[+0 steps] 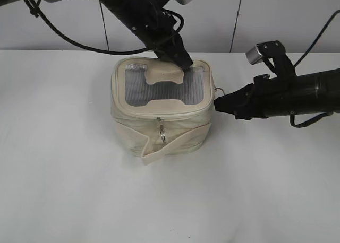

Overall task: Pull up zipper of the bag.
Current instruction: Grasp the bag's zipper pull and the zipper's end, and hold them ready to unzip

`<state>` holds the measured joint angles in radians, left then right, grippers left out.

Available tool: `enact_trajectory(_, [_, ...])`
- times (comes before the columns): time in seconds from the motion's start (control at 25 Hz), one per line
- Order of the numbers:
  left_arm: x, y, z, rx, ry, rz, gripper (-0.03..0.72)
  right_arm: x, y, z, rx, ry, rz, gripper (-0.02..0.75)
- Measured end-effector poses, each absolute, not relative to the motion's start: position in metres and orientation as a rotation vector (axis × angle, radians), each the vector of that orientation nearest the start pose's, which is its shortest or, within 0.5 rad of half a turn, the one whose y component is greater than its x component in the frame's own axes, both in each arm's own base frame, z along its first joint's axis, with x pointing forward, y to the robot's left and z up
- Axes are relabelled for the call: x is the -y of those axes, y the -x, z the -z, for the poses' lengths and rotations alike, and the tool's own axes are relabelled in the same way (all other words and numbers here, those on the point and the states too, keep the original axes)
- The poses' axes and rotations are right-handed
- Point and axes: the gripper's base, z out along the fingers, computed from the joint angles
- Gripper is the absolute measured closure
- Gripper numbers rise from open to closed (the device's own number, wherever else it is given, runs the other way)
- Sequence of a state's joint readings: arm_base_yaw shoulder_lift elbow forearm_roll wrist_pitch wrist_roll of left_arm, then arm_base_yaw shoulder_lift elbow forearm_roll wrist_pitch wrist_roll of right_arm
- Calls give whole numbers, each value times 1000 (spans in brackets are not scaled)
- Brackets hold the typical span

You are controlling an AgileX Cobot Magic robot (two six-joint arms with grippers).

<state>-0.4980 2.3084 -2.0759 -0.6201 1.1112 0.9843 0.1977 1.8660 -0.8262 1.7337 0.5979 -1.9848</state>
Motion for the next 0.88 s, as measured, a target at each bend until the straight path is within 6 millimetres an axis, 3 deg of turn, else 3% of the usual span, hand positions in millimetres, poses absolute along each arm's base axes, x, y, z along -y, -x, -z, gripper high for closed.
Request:
enact_trajectory(0.24, [282, -415, -220, -2102, -1575, 700, 650, -112, -283, -146, -2236, 754, -760, 717])
enact_trajectory(0.52, [283, -417, -220, -2168, -1470, 715, 650, -117, -261, -146, -2269, 795, -907, 717])
enact_trajectory(0.72, [283, -418, -220, -2211, -1410, 725, 650, -157, -240, -147, -2258, 915, -998, 717])
enact_trajectory(0.88, [283, -418, -221, -2244, -1368, 737, 650, -195, -231, -150, -2255, 926, -920, 714])
